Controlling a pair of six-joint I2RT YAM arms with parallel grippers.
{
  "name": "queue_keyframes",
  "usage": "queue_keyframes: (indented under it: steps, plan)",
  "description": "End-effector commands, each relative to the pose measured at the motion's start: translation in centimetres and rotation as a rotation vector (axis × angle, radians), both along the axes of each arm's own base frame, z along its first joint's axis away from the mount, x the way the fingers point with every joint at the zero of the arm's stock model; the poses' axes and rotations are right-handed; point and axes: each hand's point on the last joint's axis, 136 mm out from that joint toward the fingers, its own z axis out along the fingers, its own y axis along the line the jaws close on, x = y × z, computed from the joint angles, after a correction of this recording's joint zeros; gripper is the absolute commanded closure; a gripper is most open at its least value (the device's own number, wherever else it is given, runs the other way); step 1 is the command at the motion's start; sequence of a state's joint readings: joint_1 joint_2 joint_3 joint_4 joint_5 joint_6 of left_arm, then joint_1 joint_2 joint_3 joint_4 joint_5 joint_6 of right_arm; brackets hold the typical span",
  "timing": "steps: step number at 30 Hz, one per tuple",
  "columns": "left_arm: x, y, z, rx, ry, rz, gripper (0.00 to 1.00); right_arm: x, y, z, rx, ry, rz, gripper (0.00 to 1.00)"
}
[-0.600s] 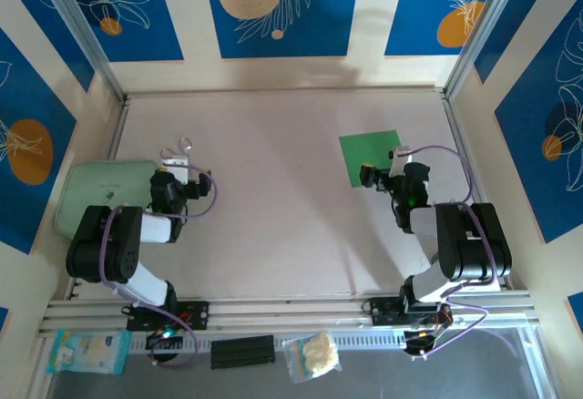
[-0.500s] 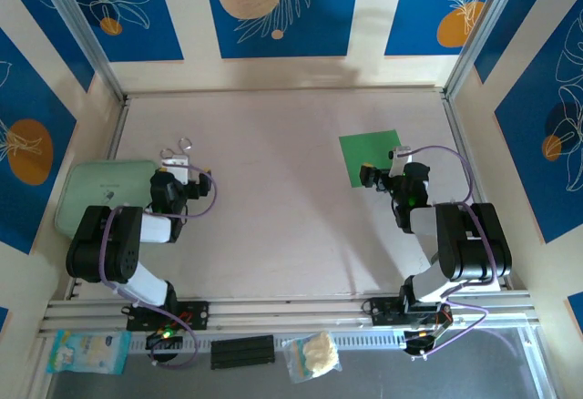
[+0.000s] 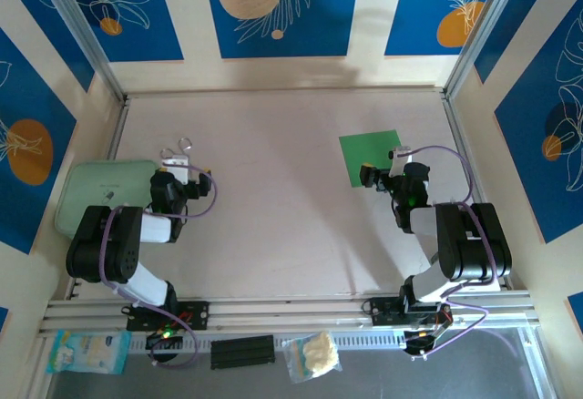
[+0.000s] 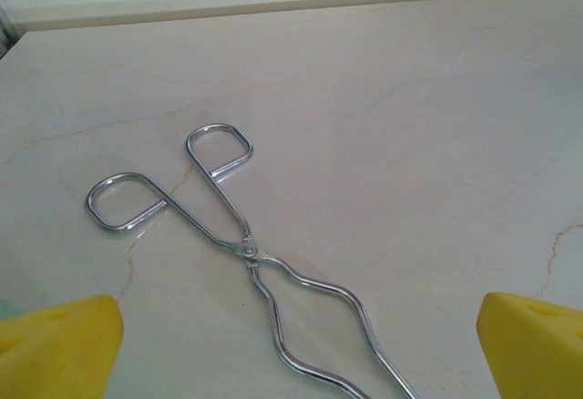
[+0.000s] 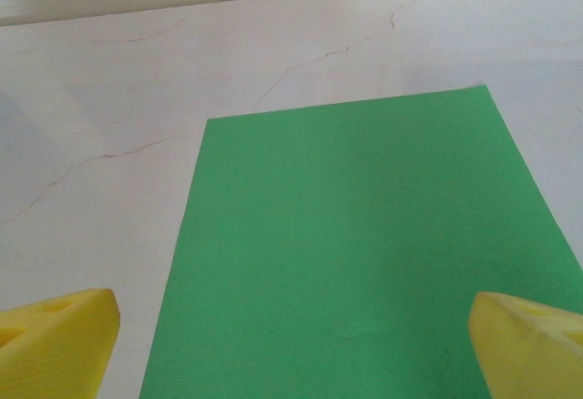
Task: Fold a paper plane with a square sheet of paper (pick it up from the middle)
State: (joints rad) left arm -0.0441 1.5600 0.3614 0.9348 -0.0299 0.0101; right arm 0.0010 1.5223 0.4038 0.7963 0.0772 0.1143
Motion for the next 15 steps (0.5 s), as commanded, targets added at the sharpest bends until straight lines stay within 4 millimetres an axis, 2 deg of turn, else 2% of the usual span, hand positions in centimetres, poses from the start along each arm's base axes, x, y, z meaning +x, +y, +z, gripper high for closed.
queue_keyframes:
  steps: [1, 15]
  plan:
    - [0.41, -0.21, 0.47, 0.020, -0.016, -0.010, 0.01, 0.51, 0.03, 0.69, -0.004, -0.019, 0.014, 0.01]
    - [0.30, -0.33, 0.59, 0.020, -0.024, -0.015, 0.01, 0.36, 0.09, 0.75, -0.007, -0.027, 0.018, 0.01]
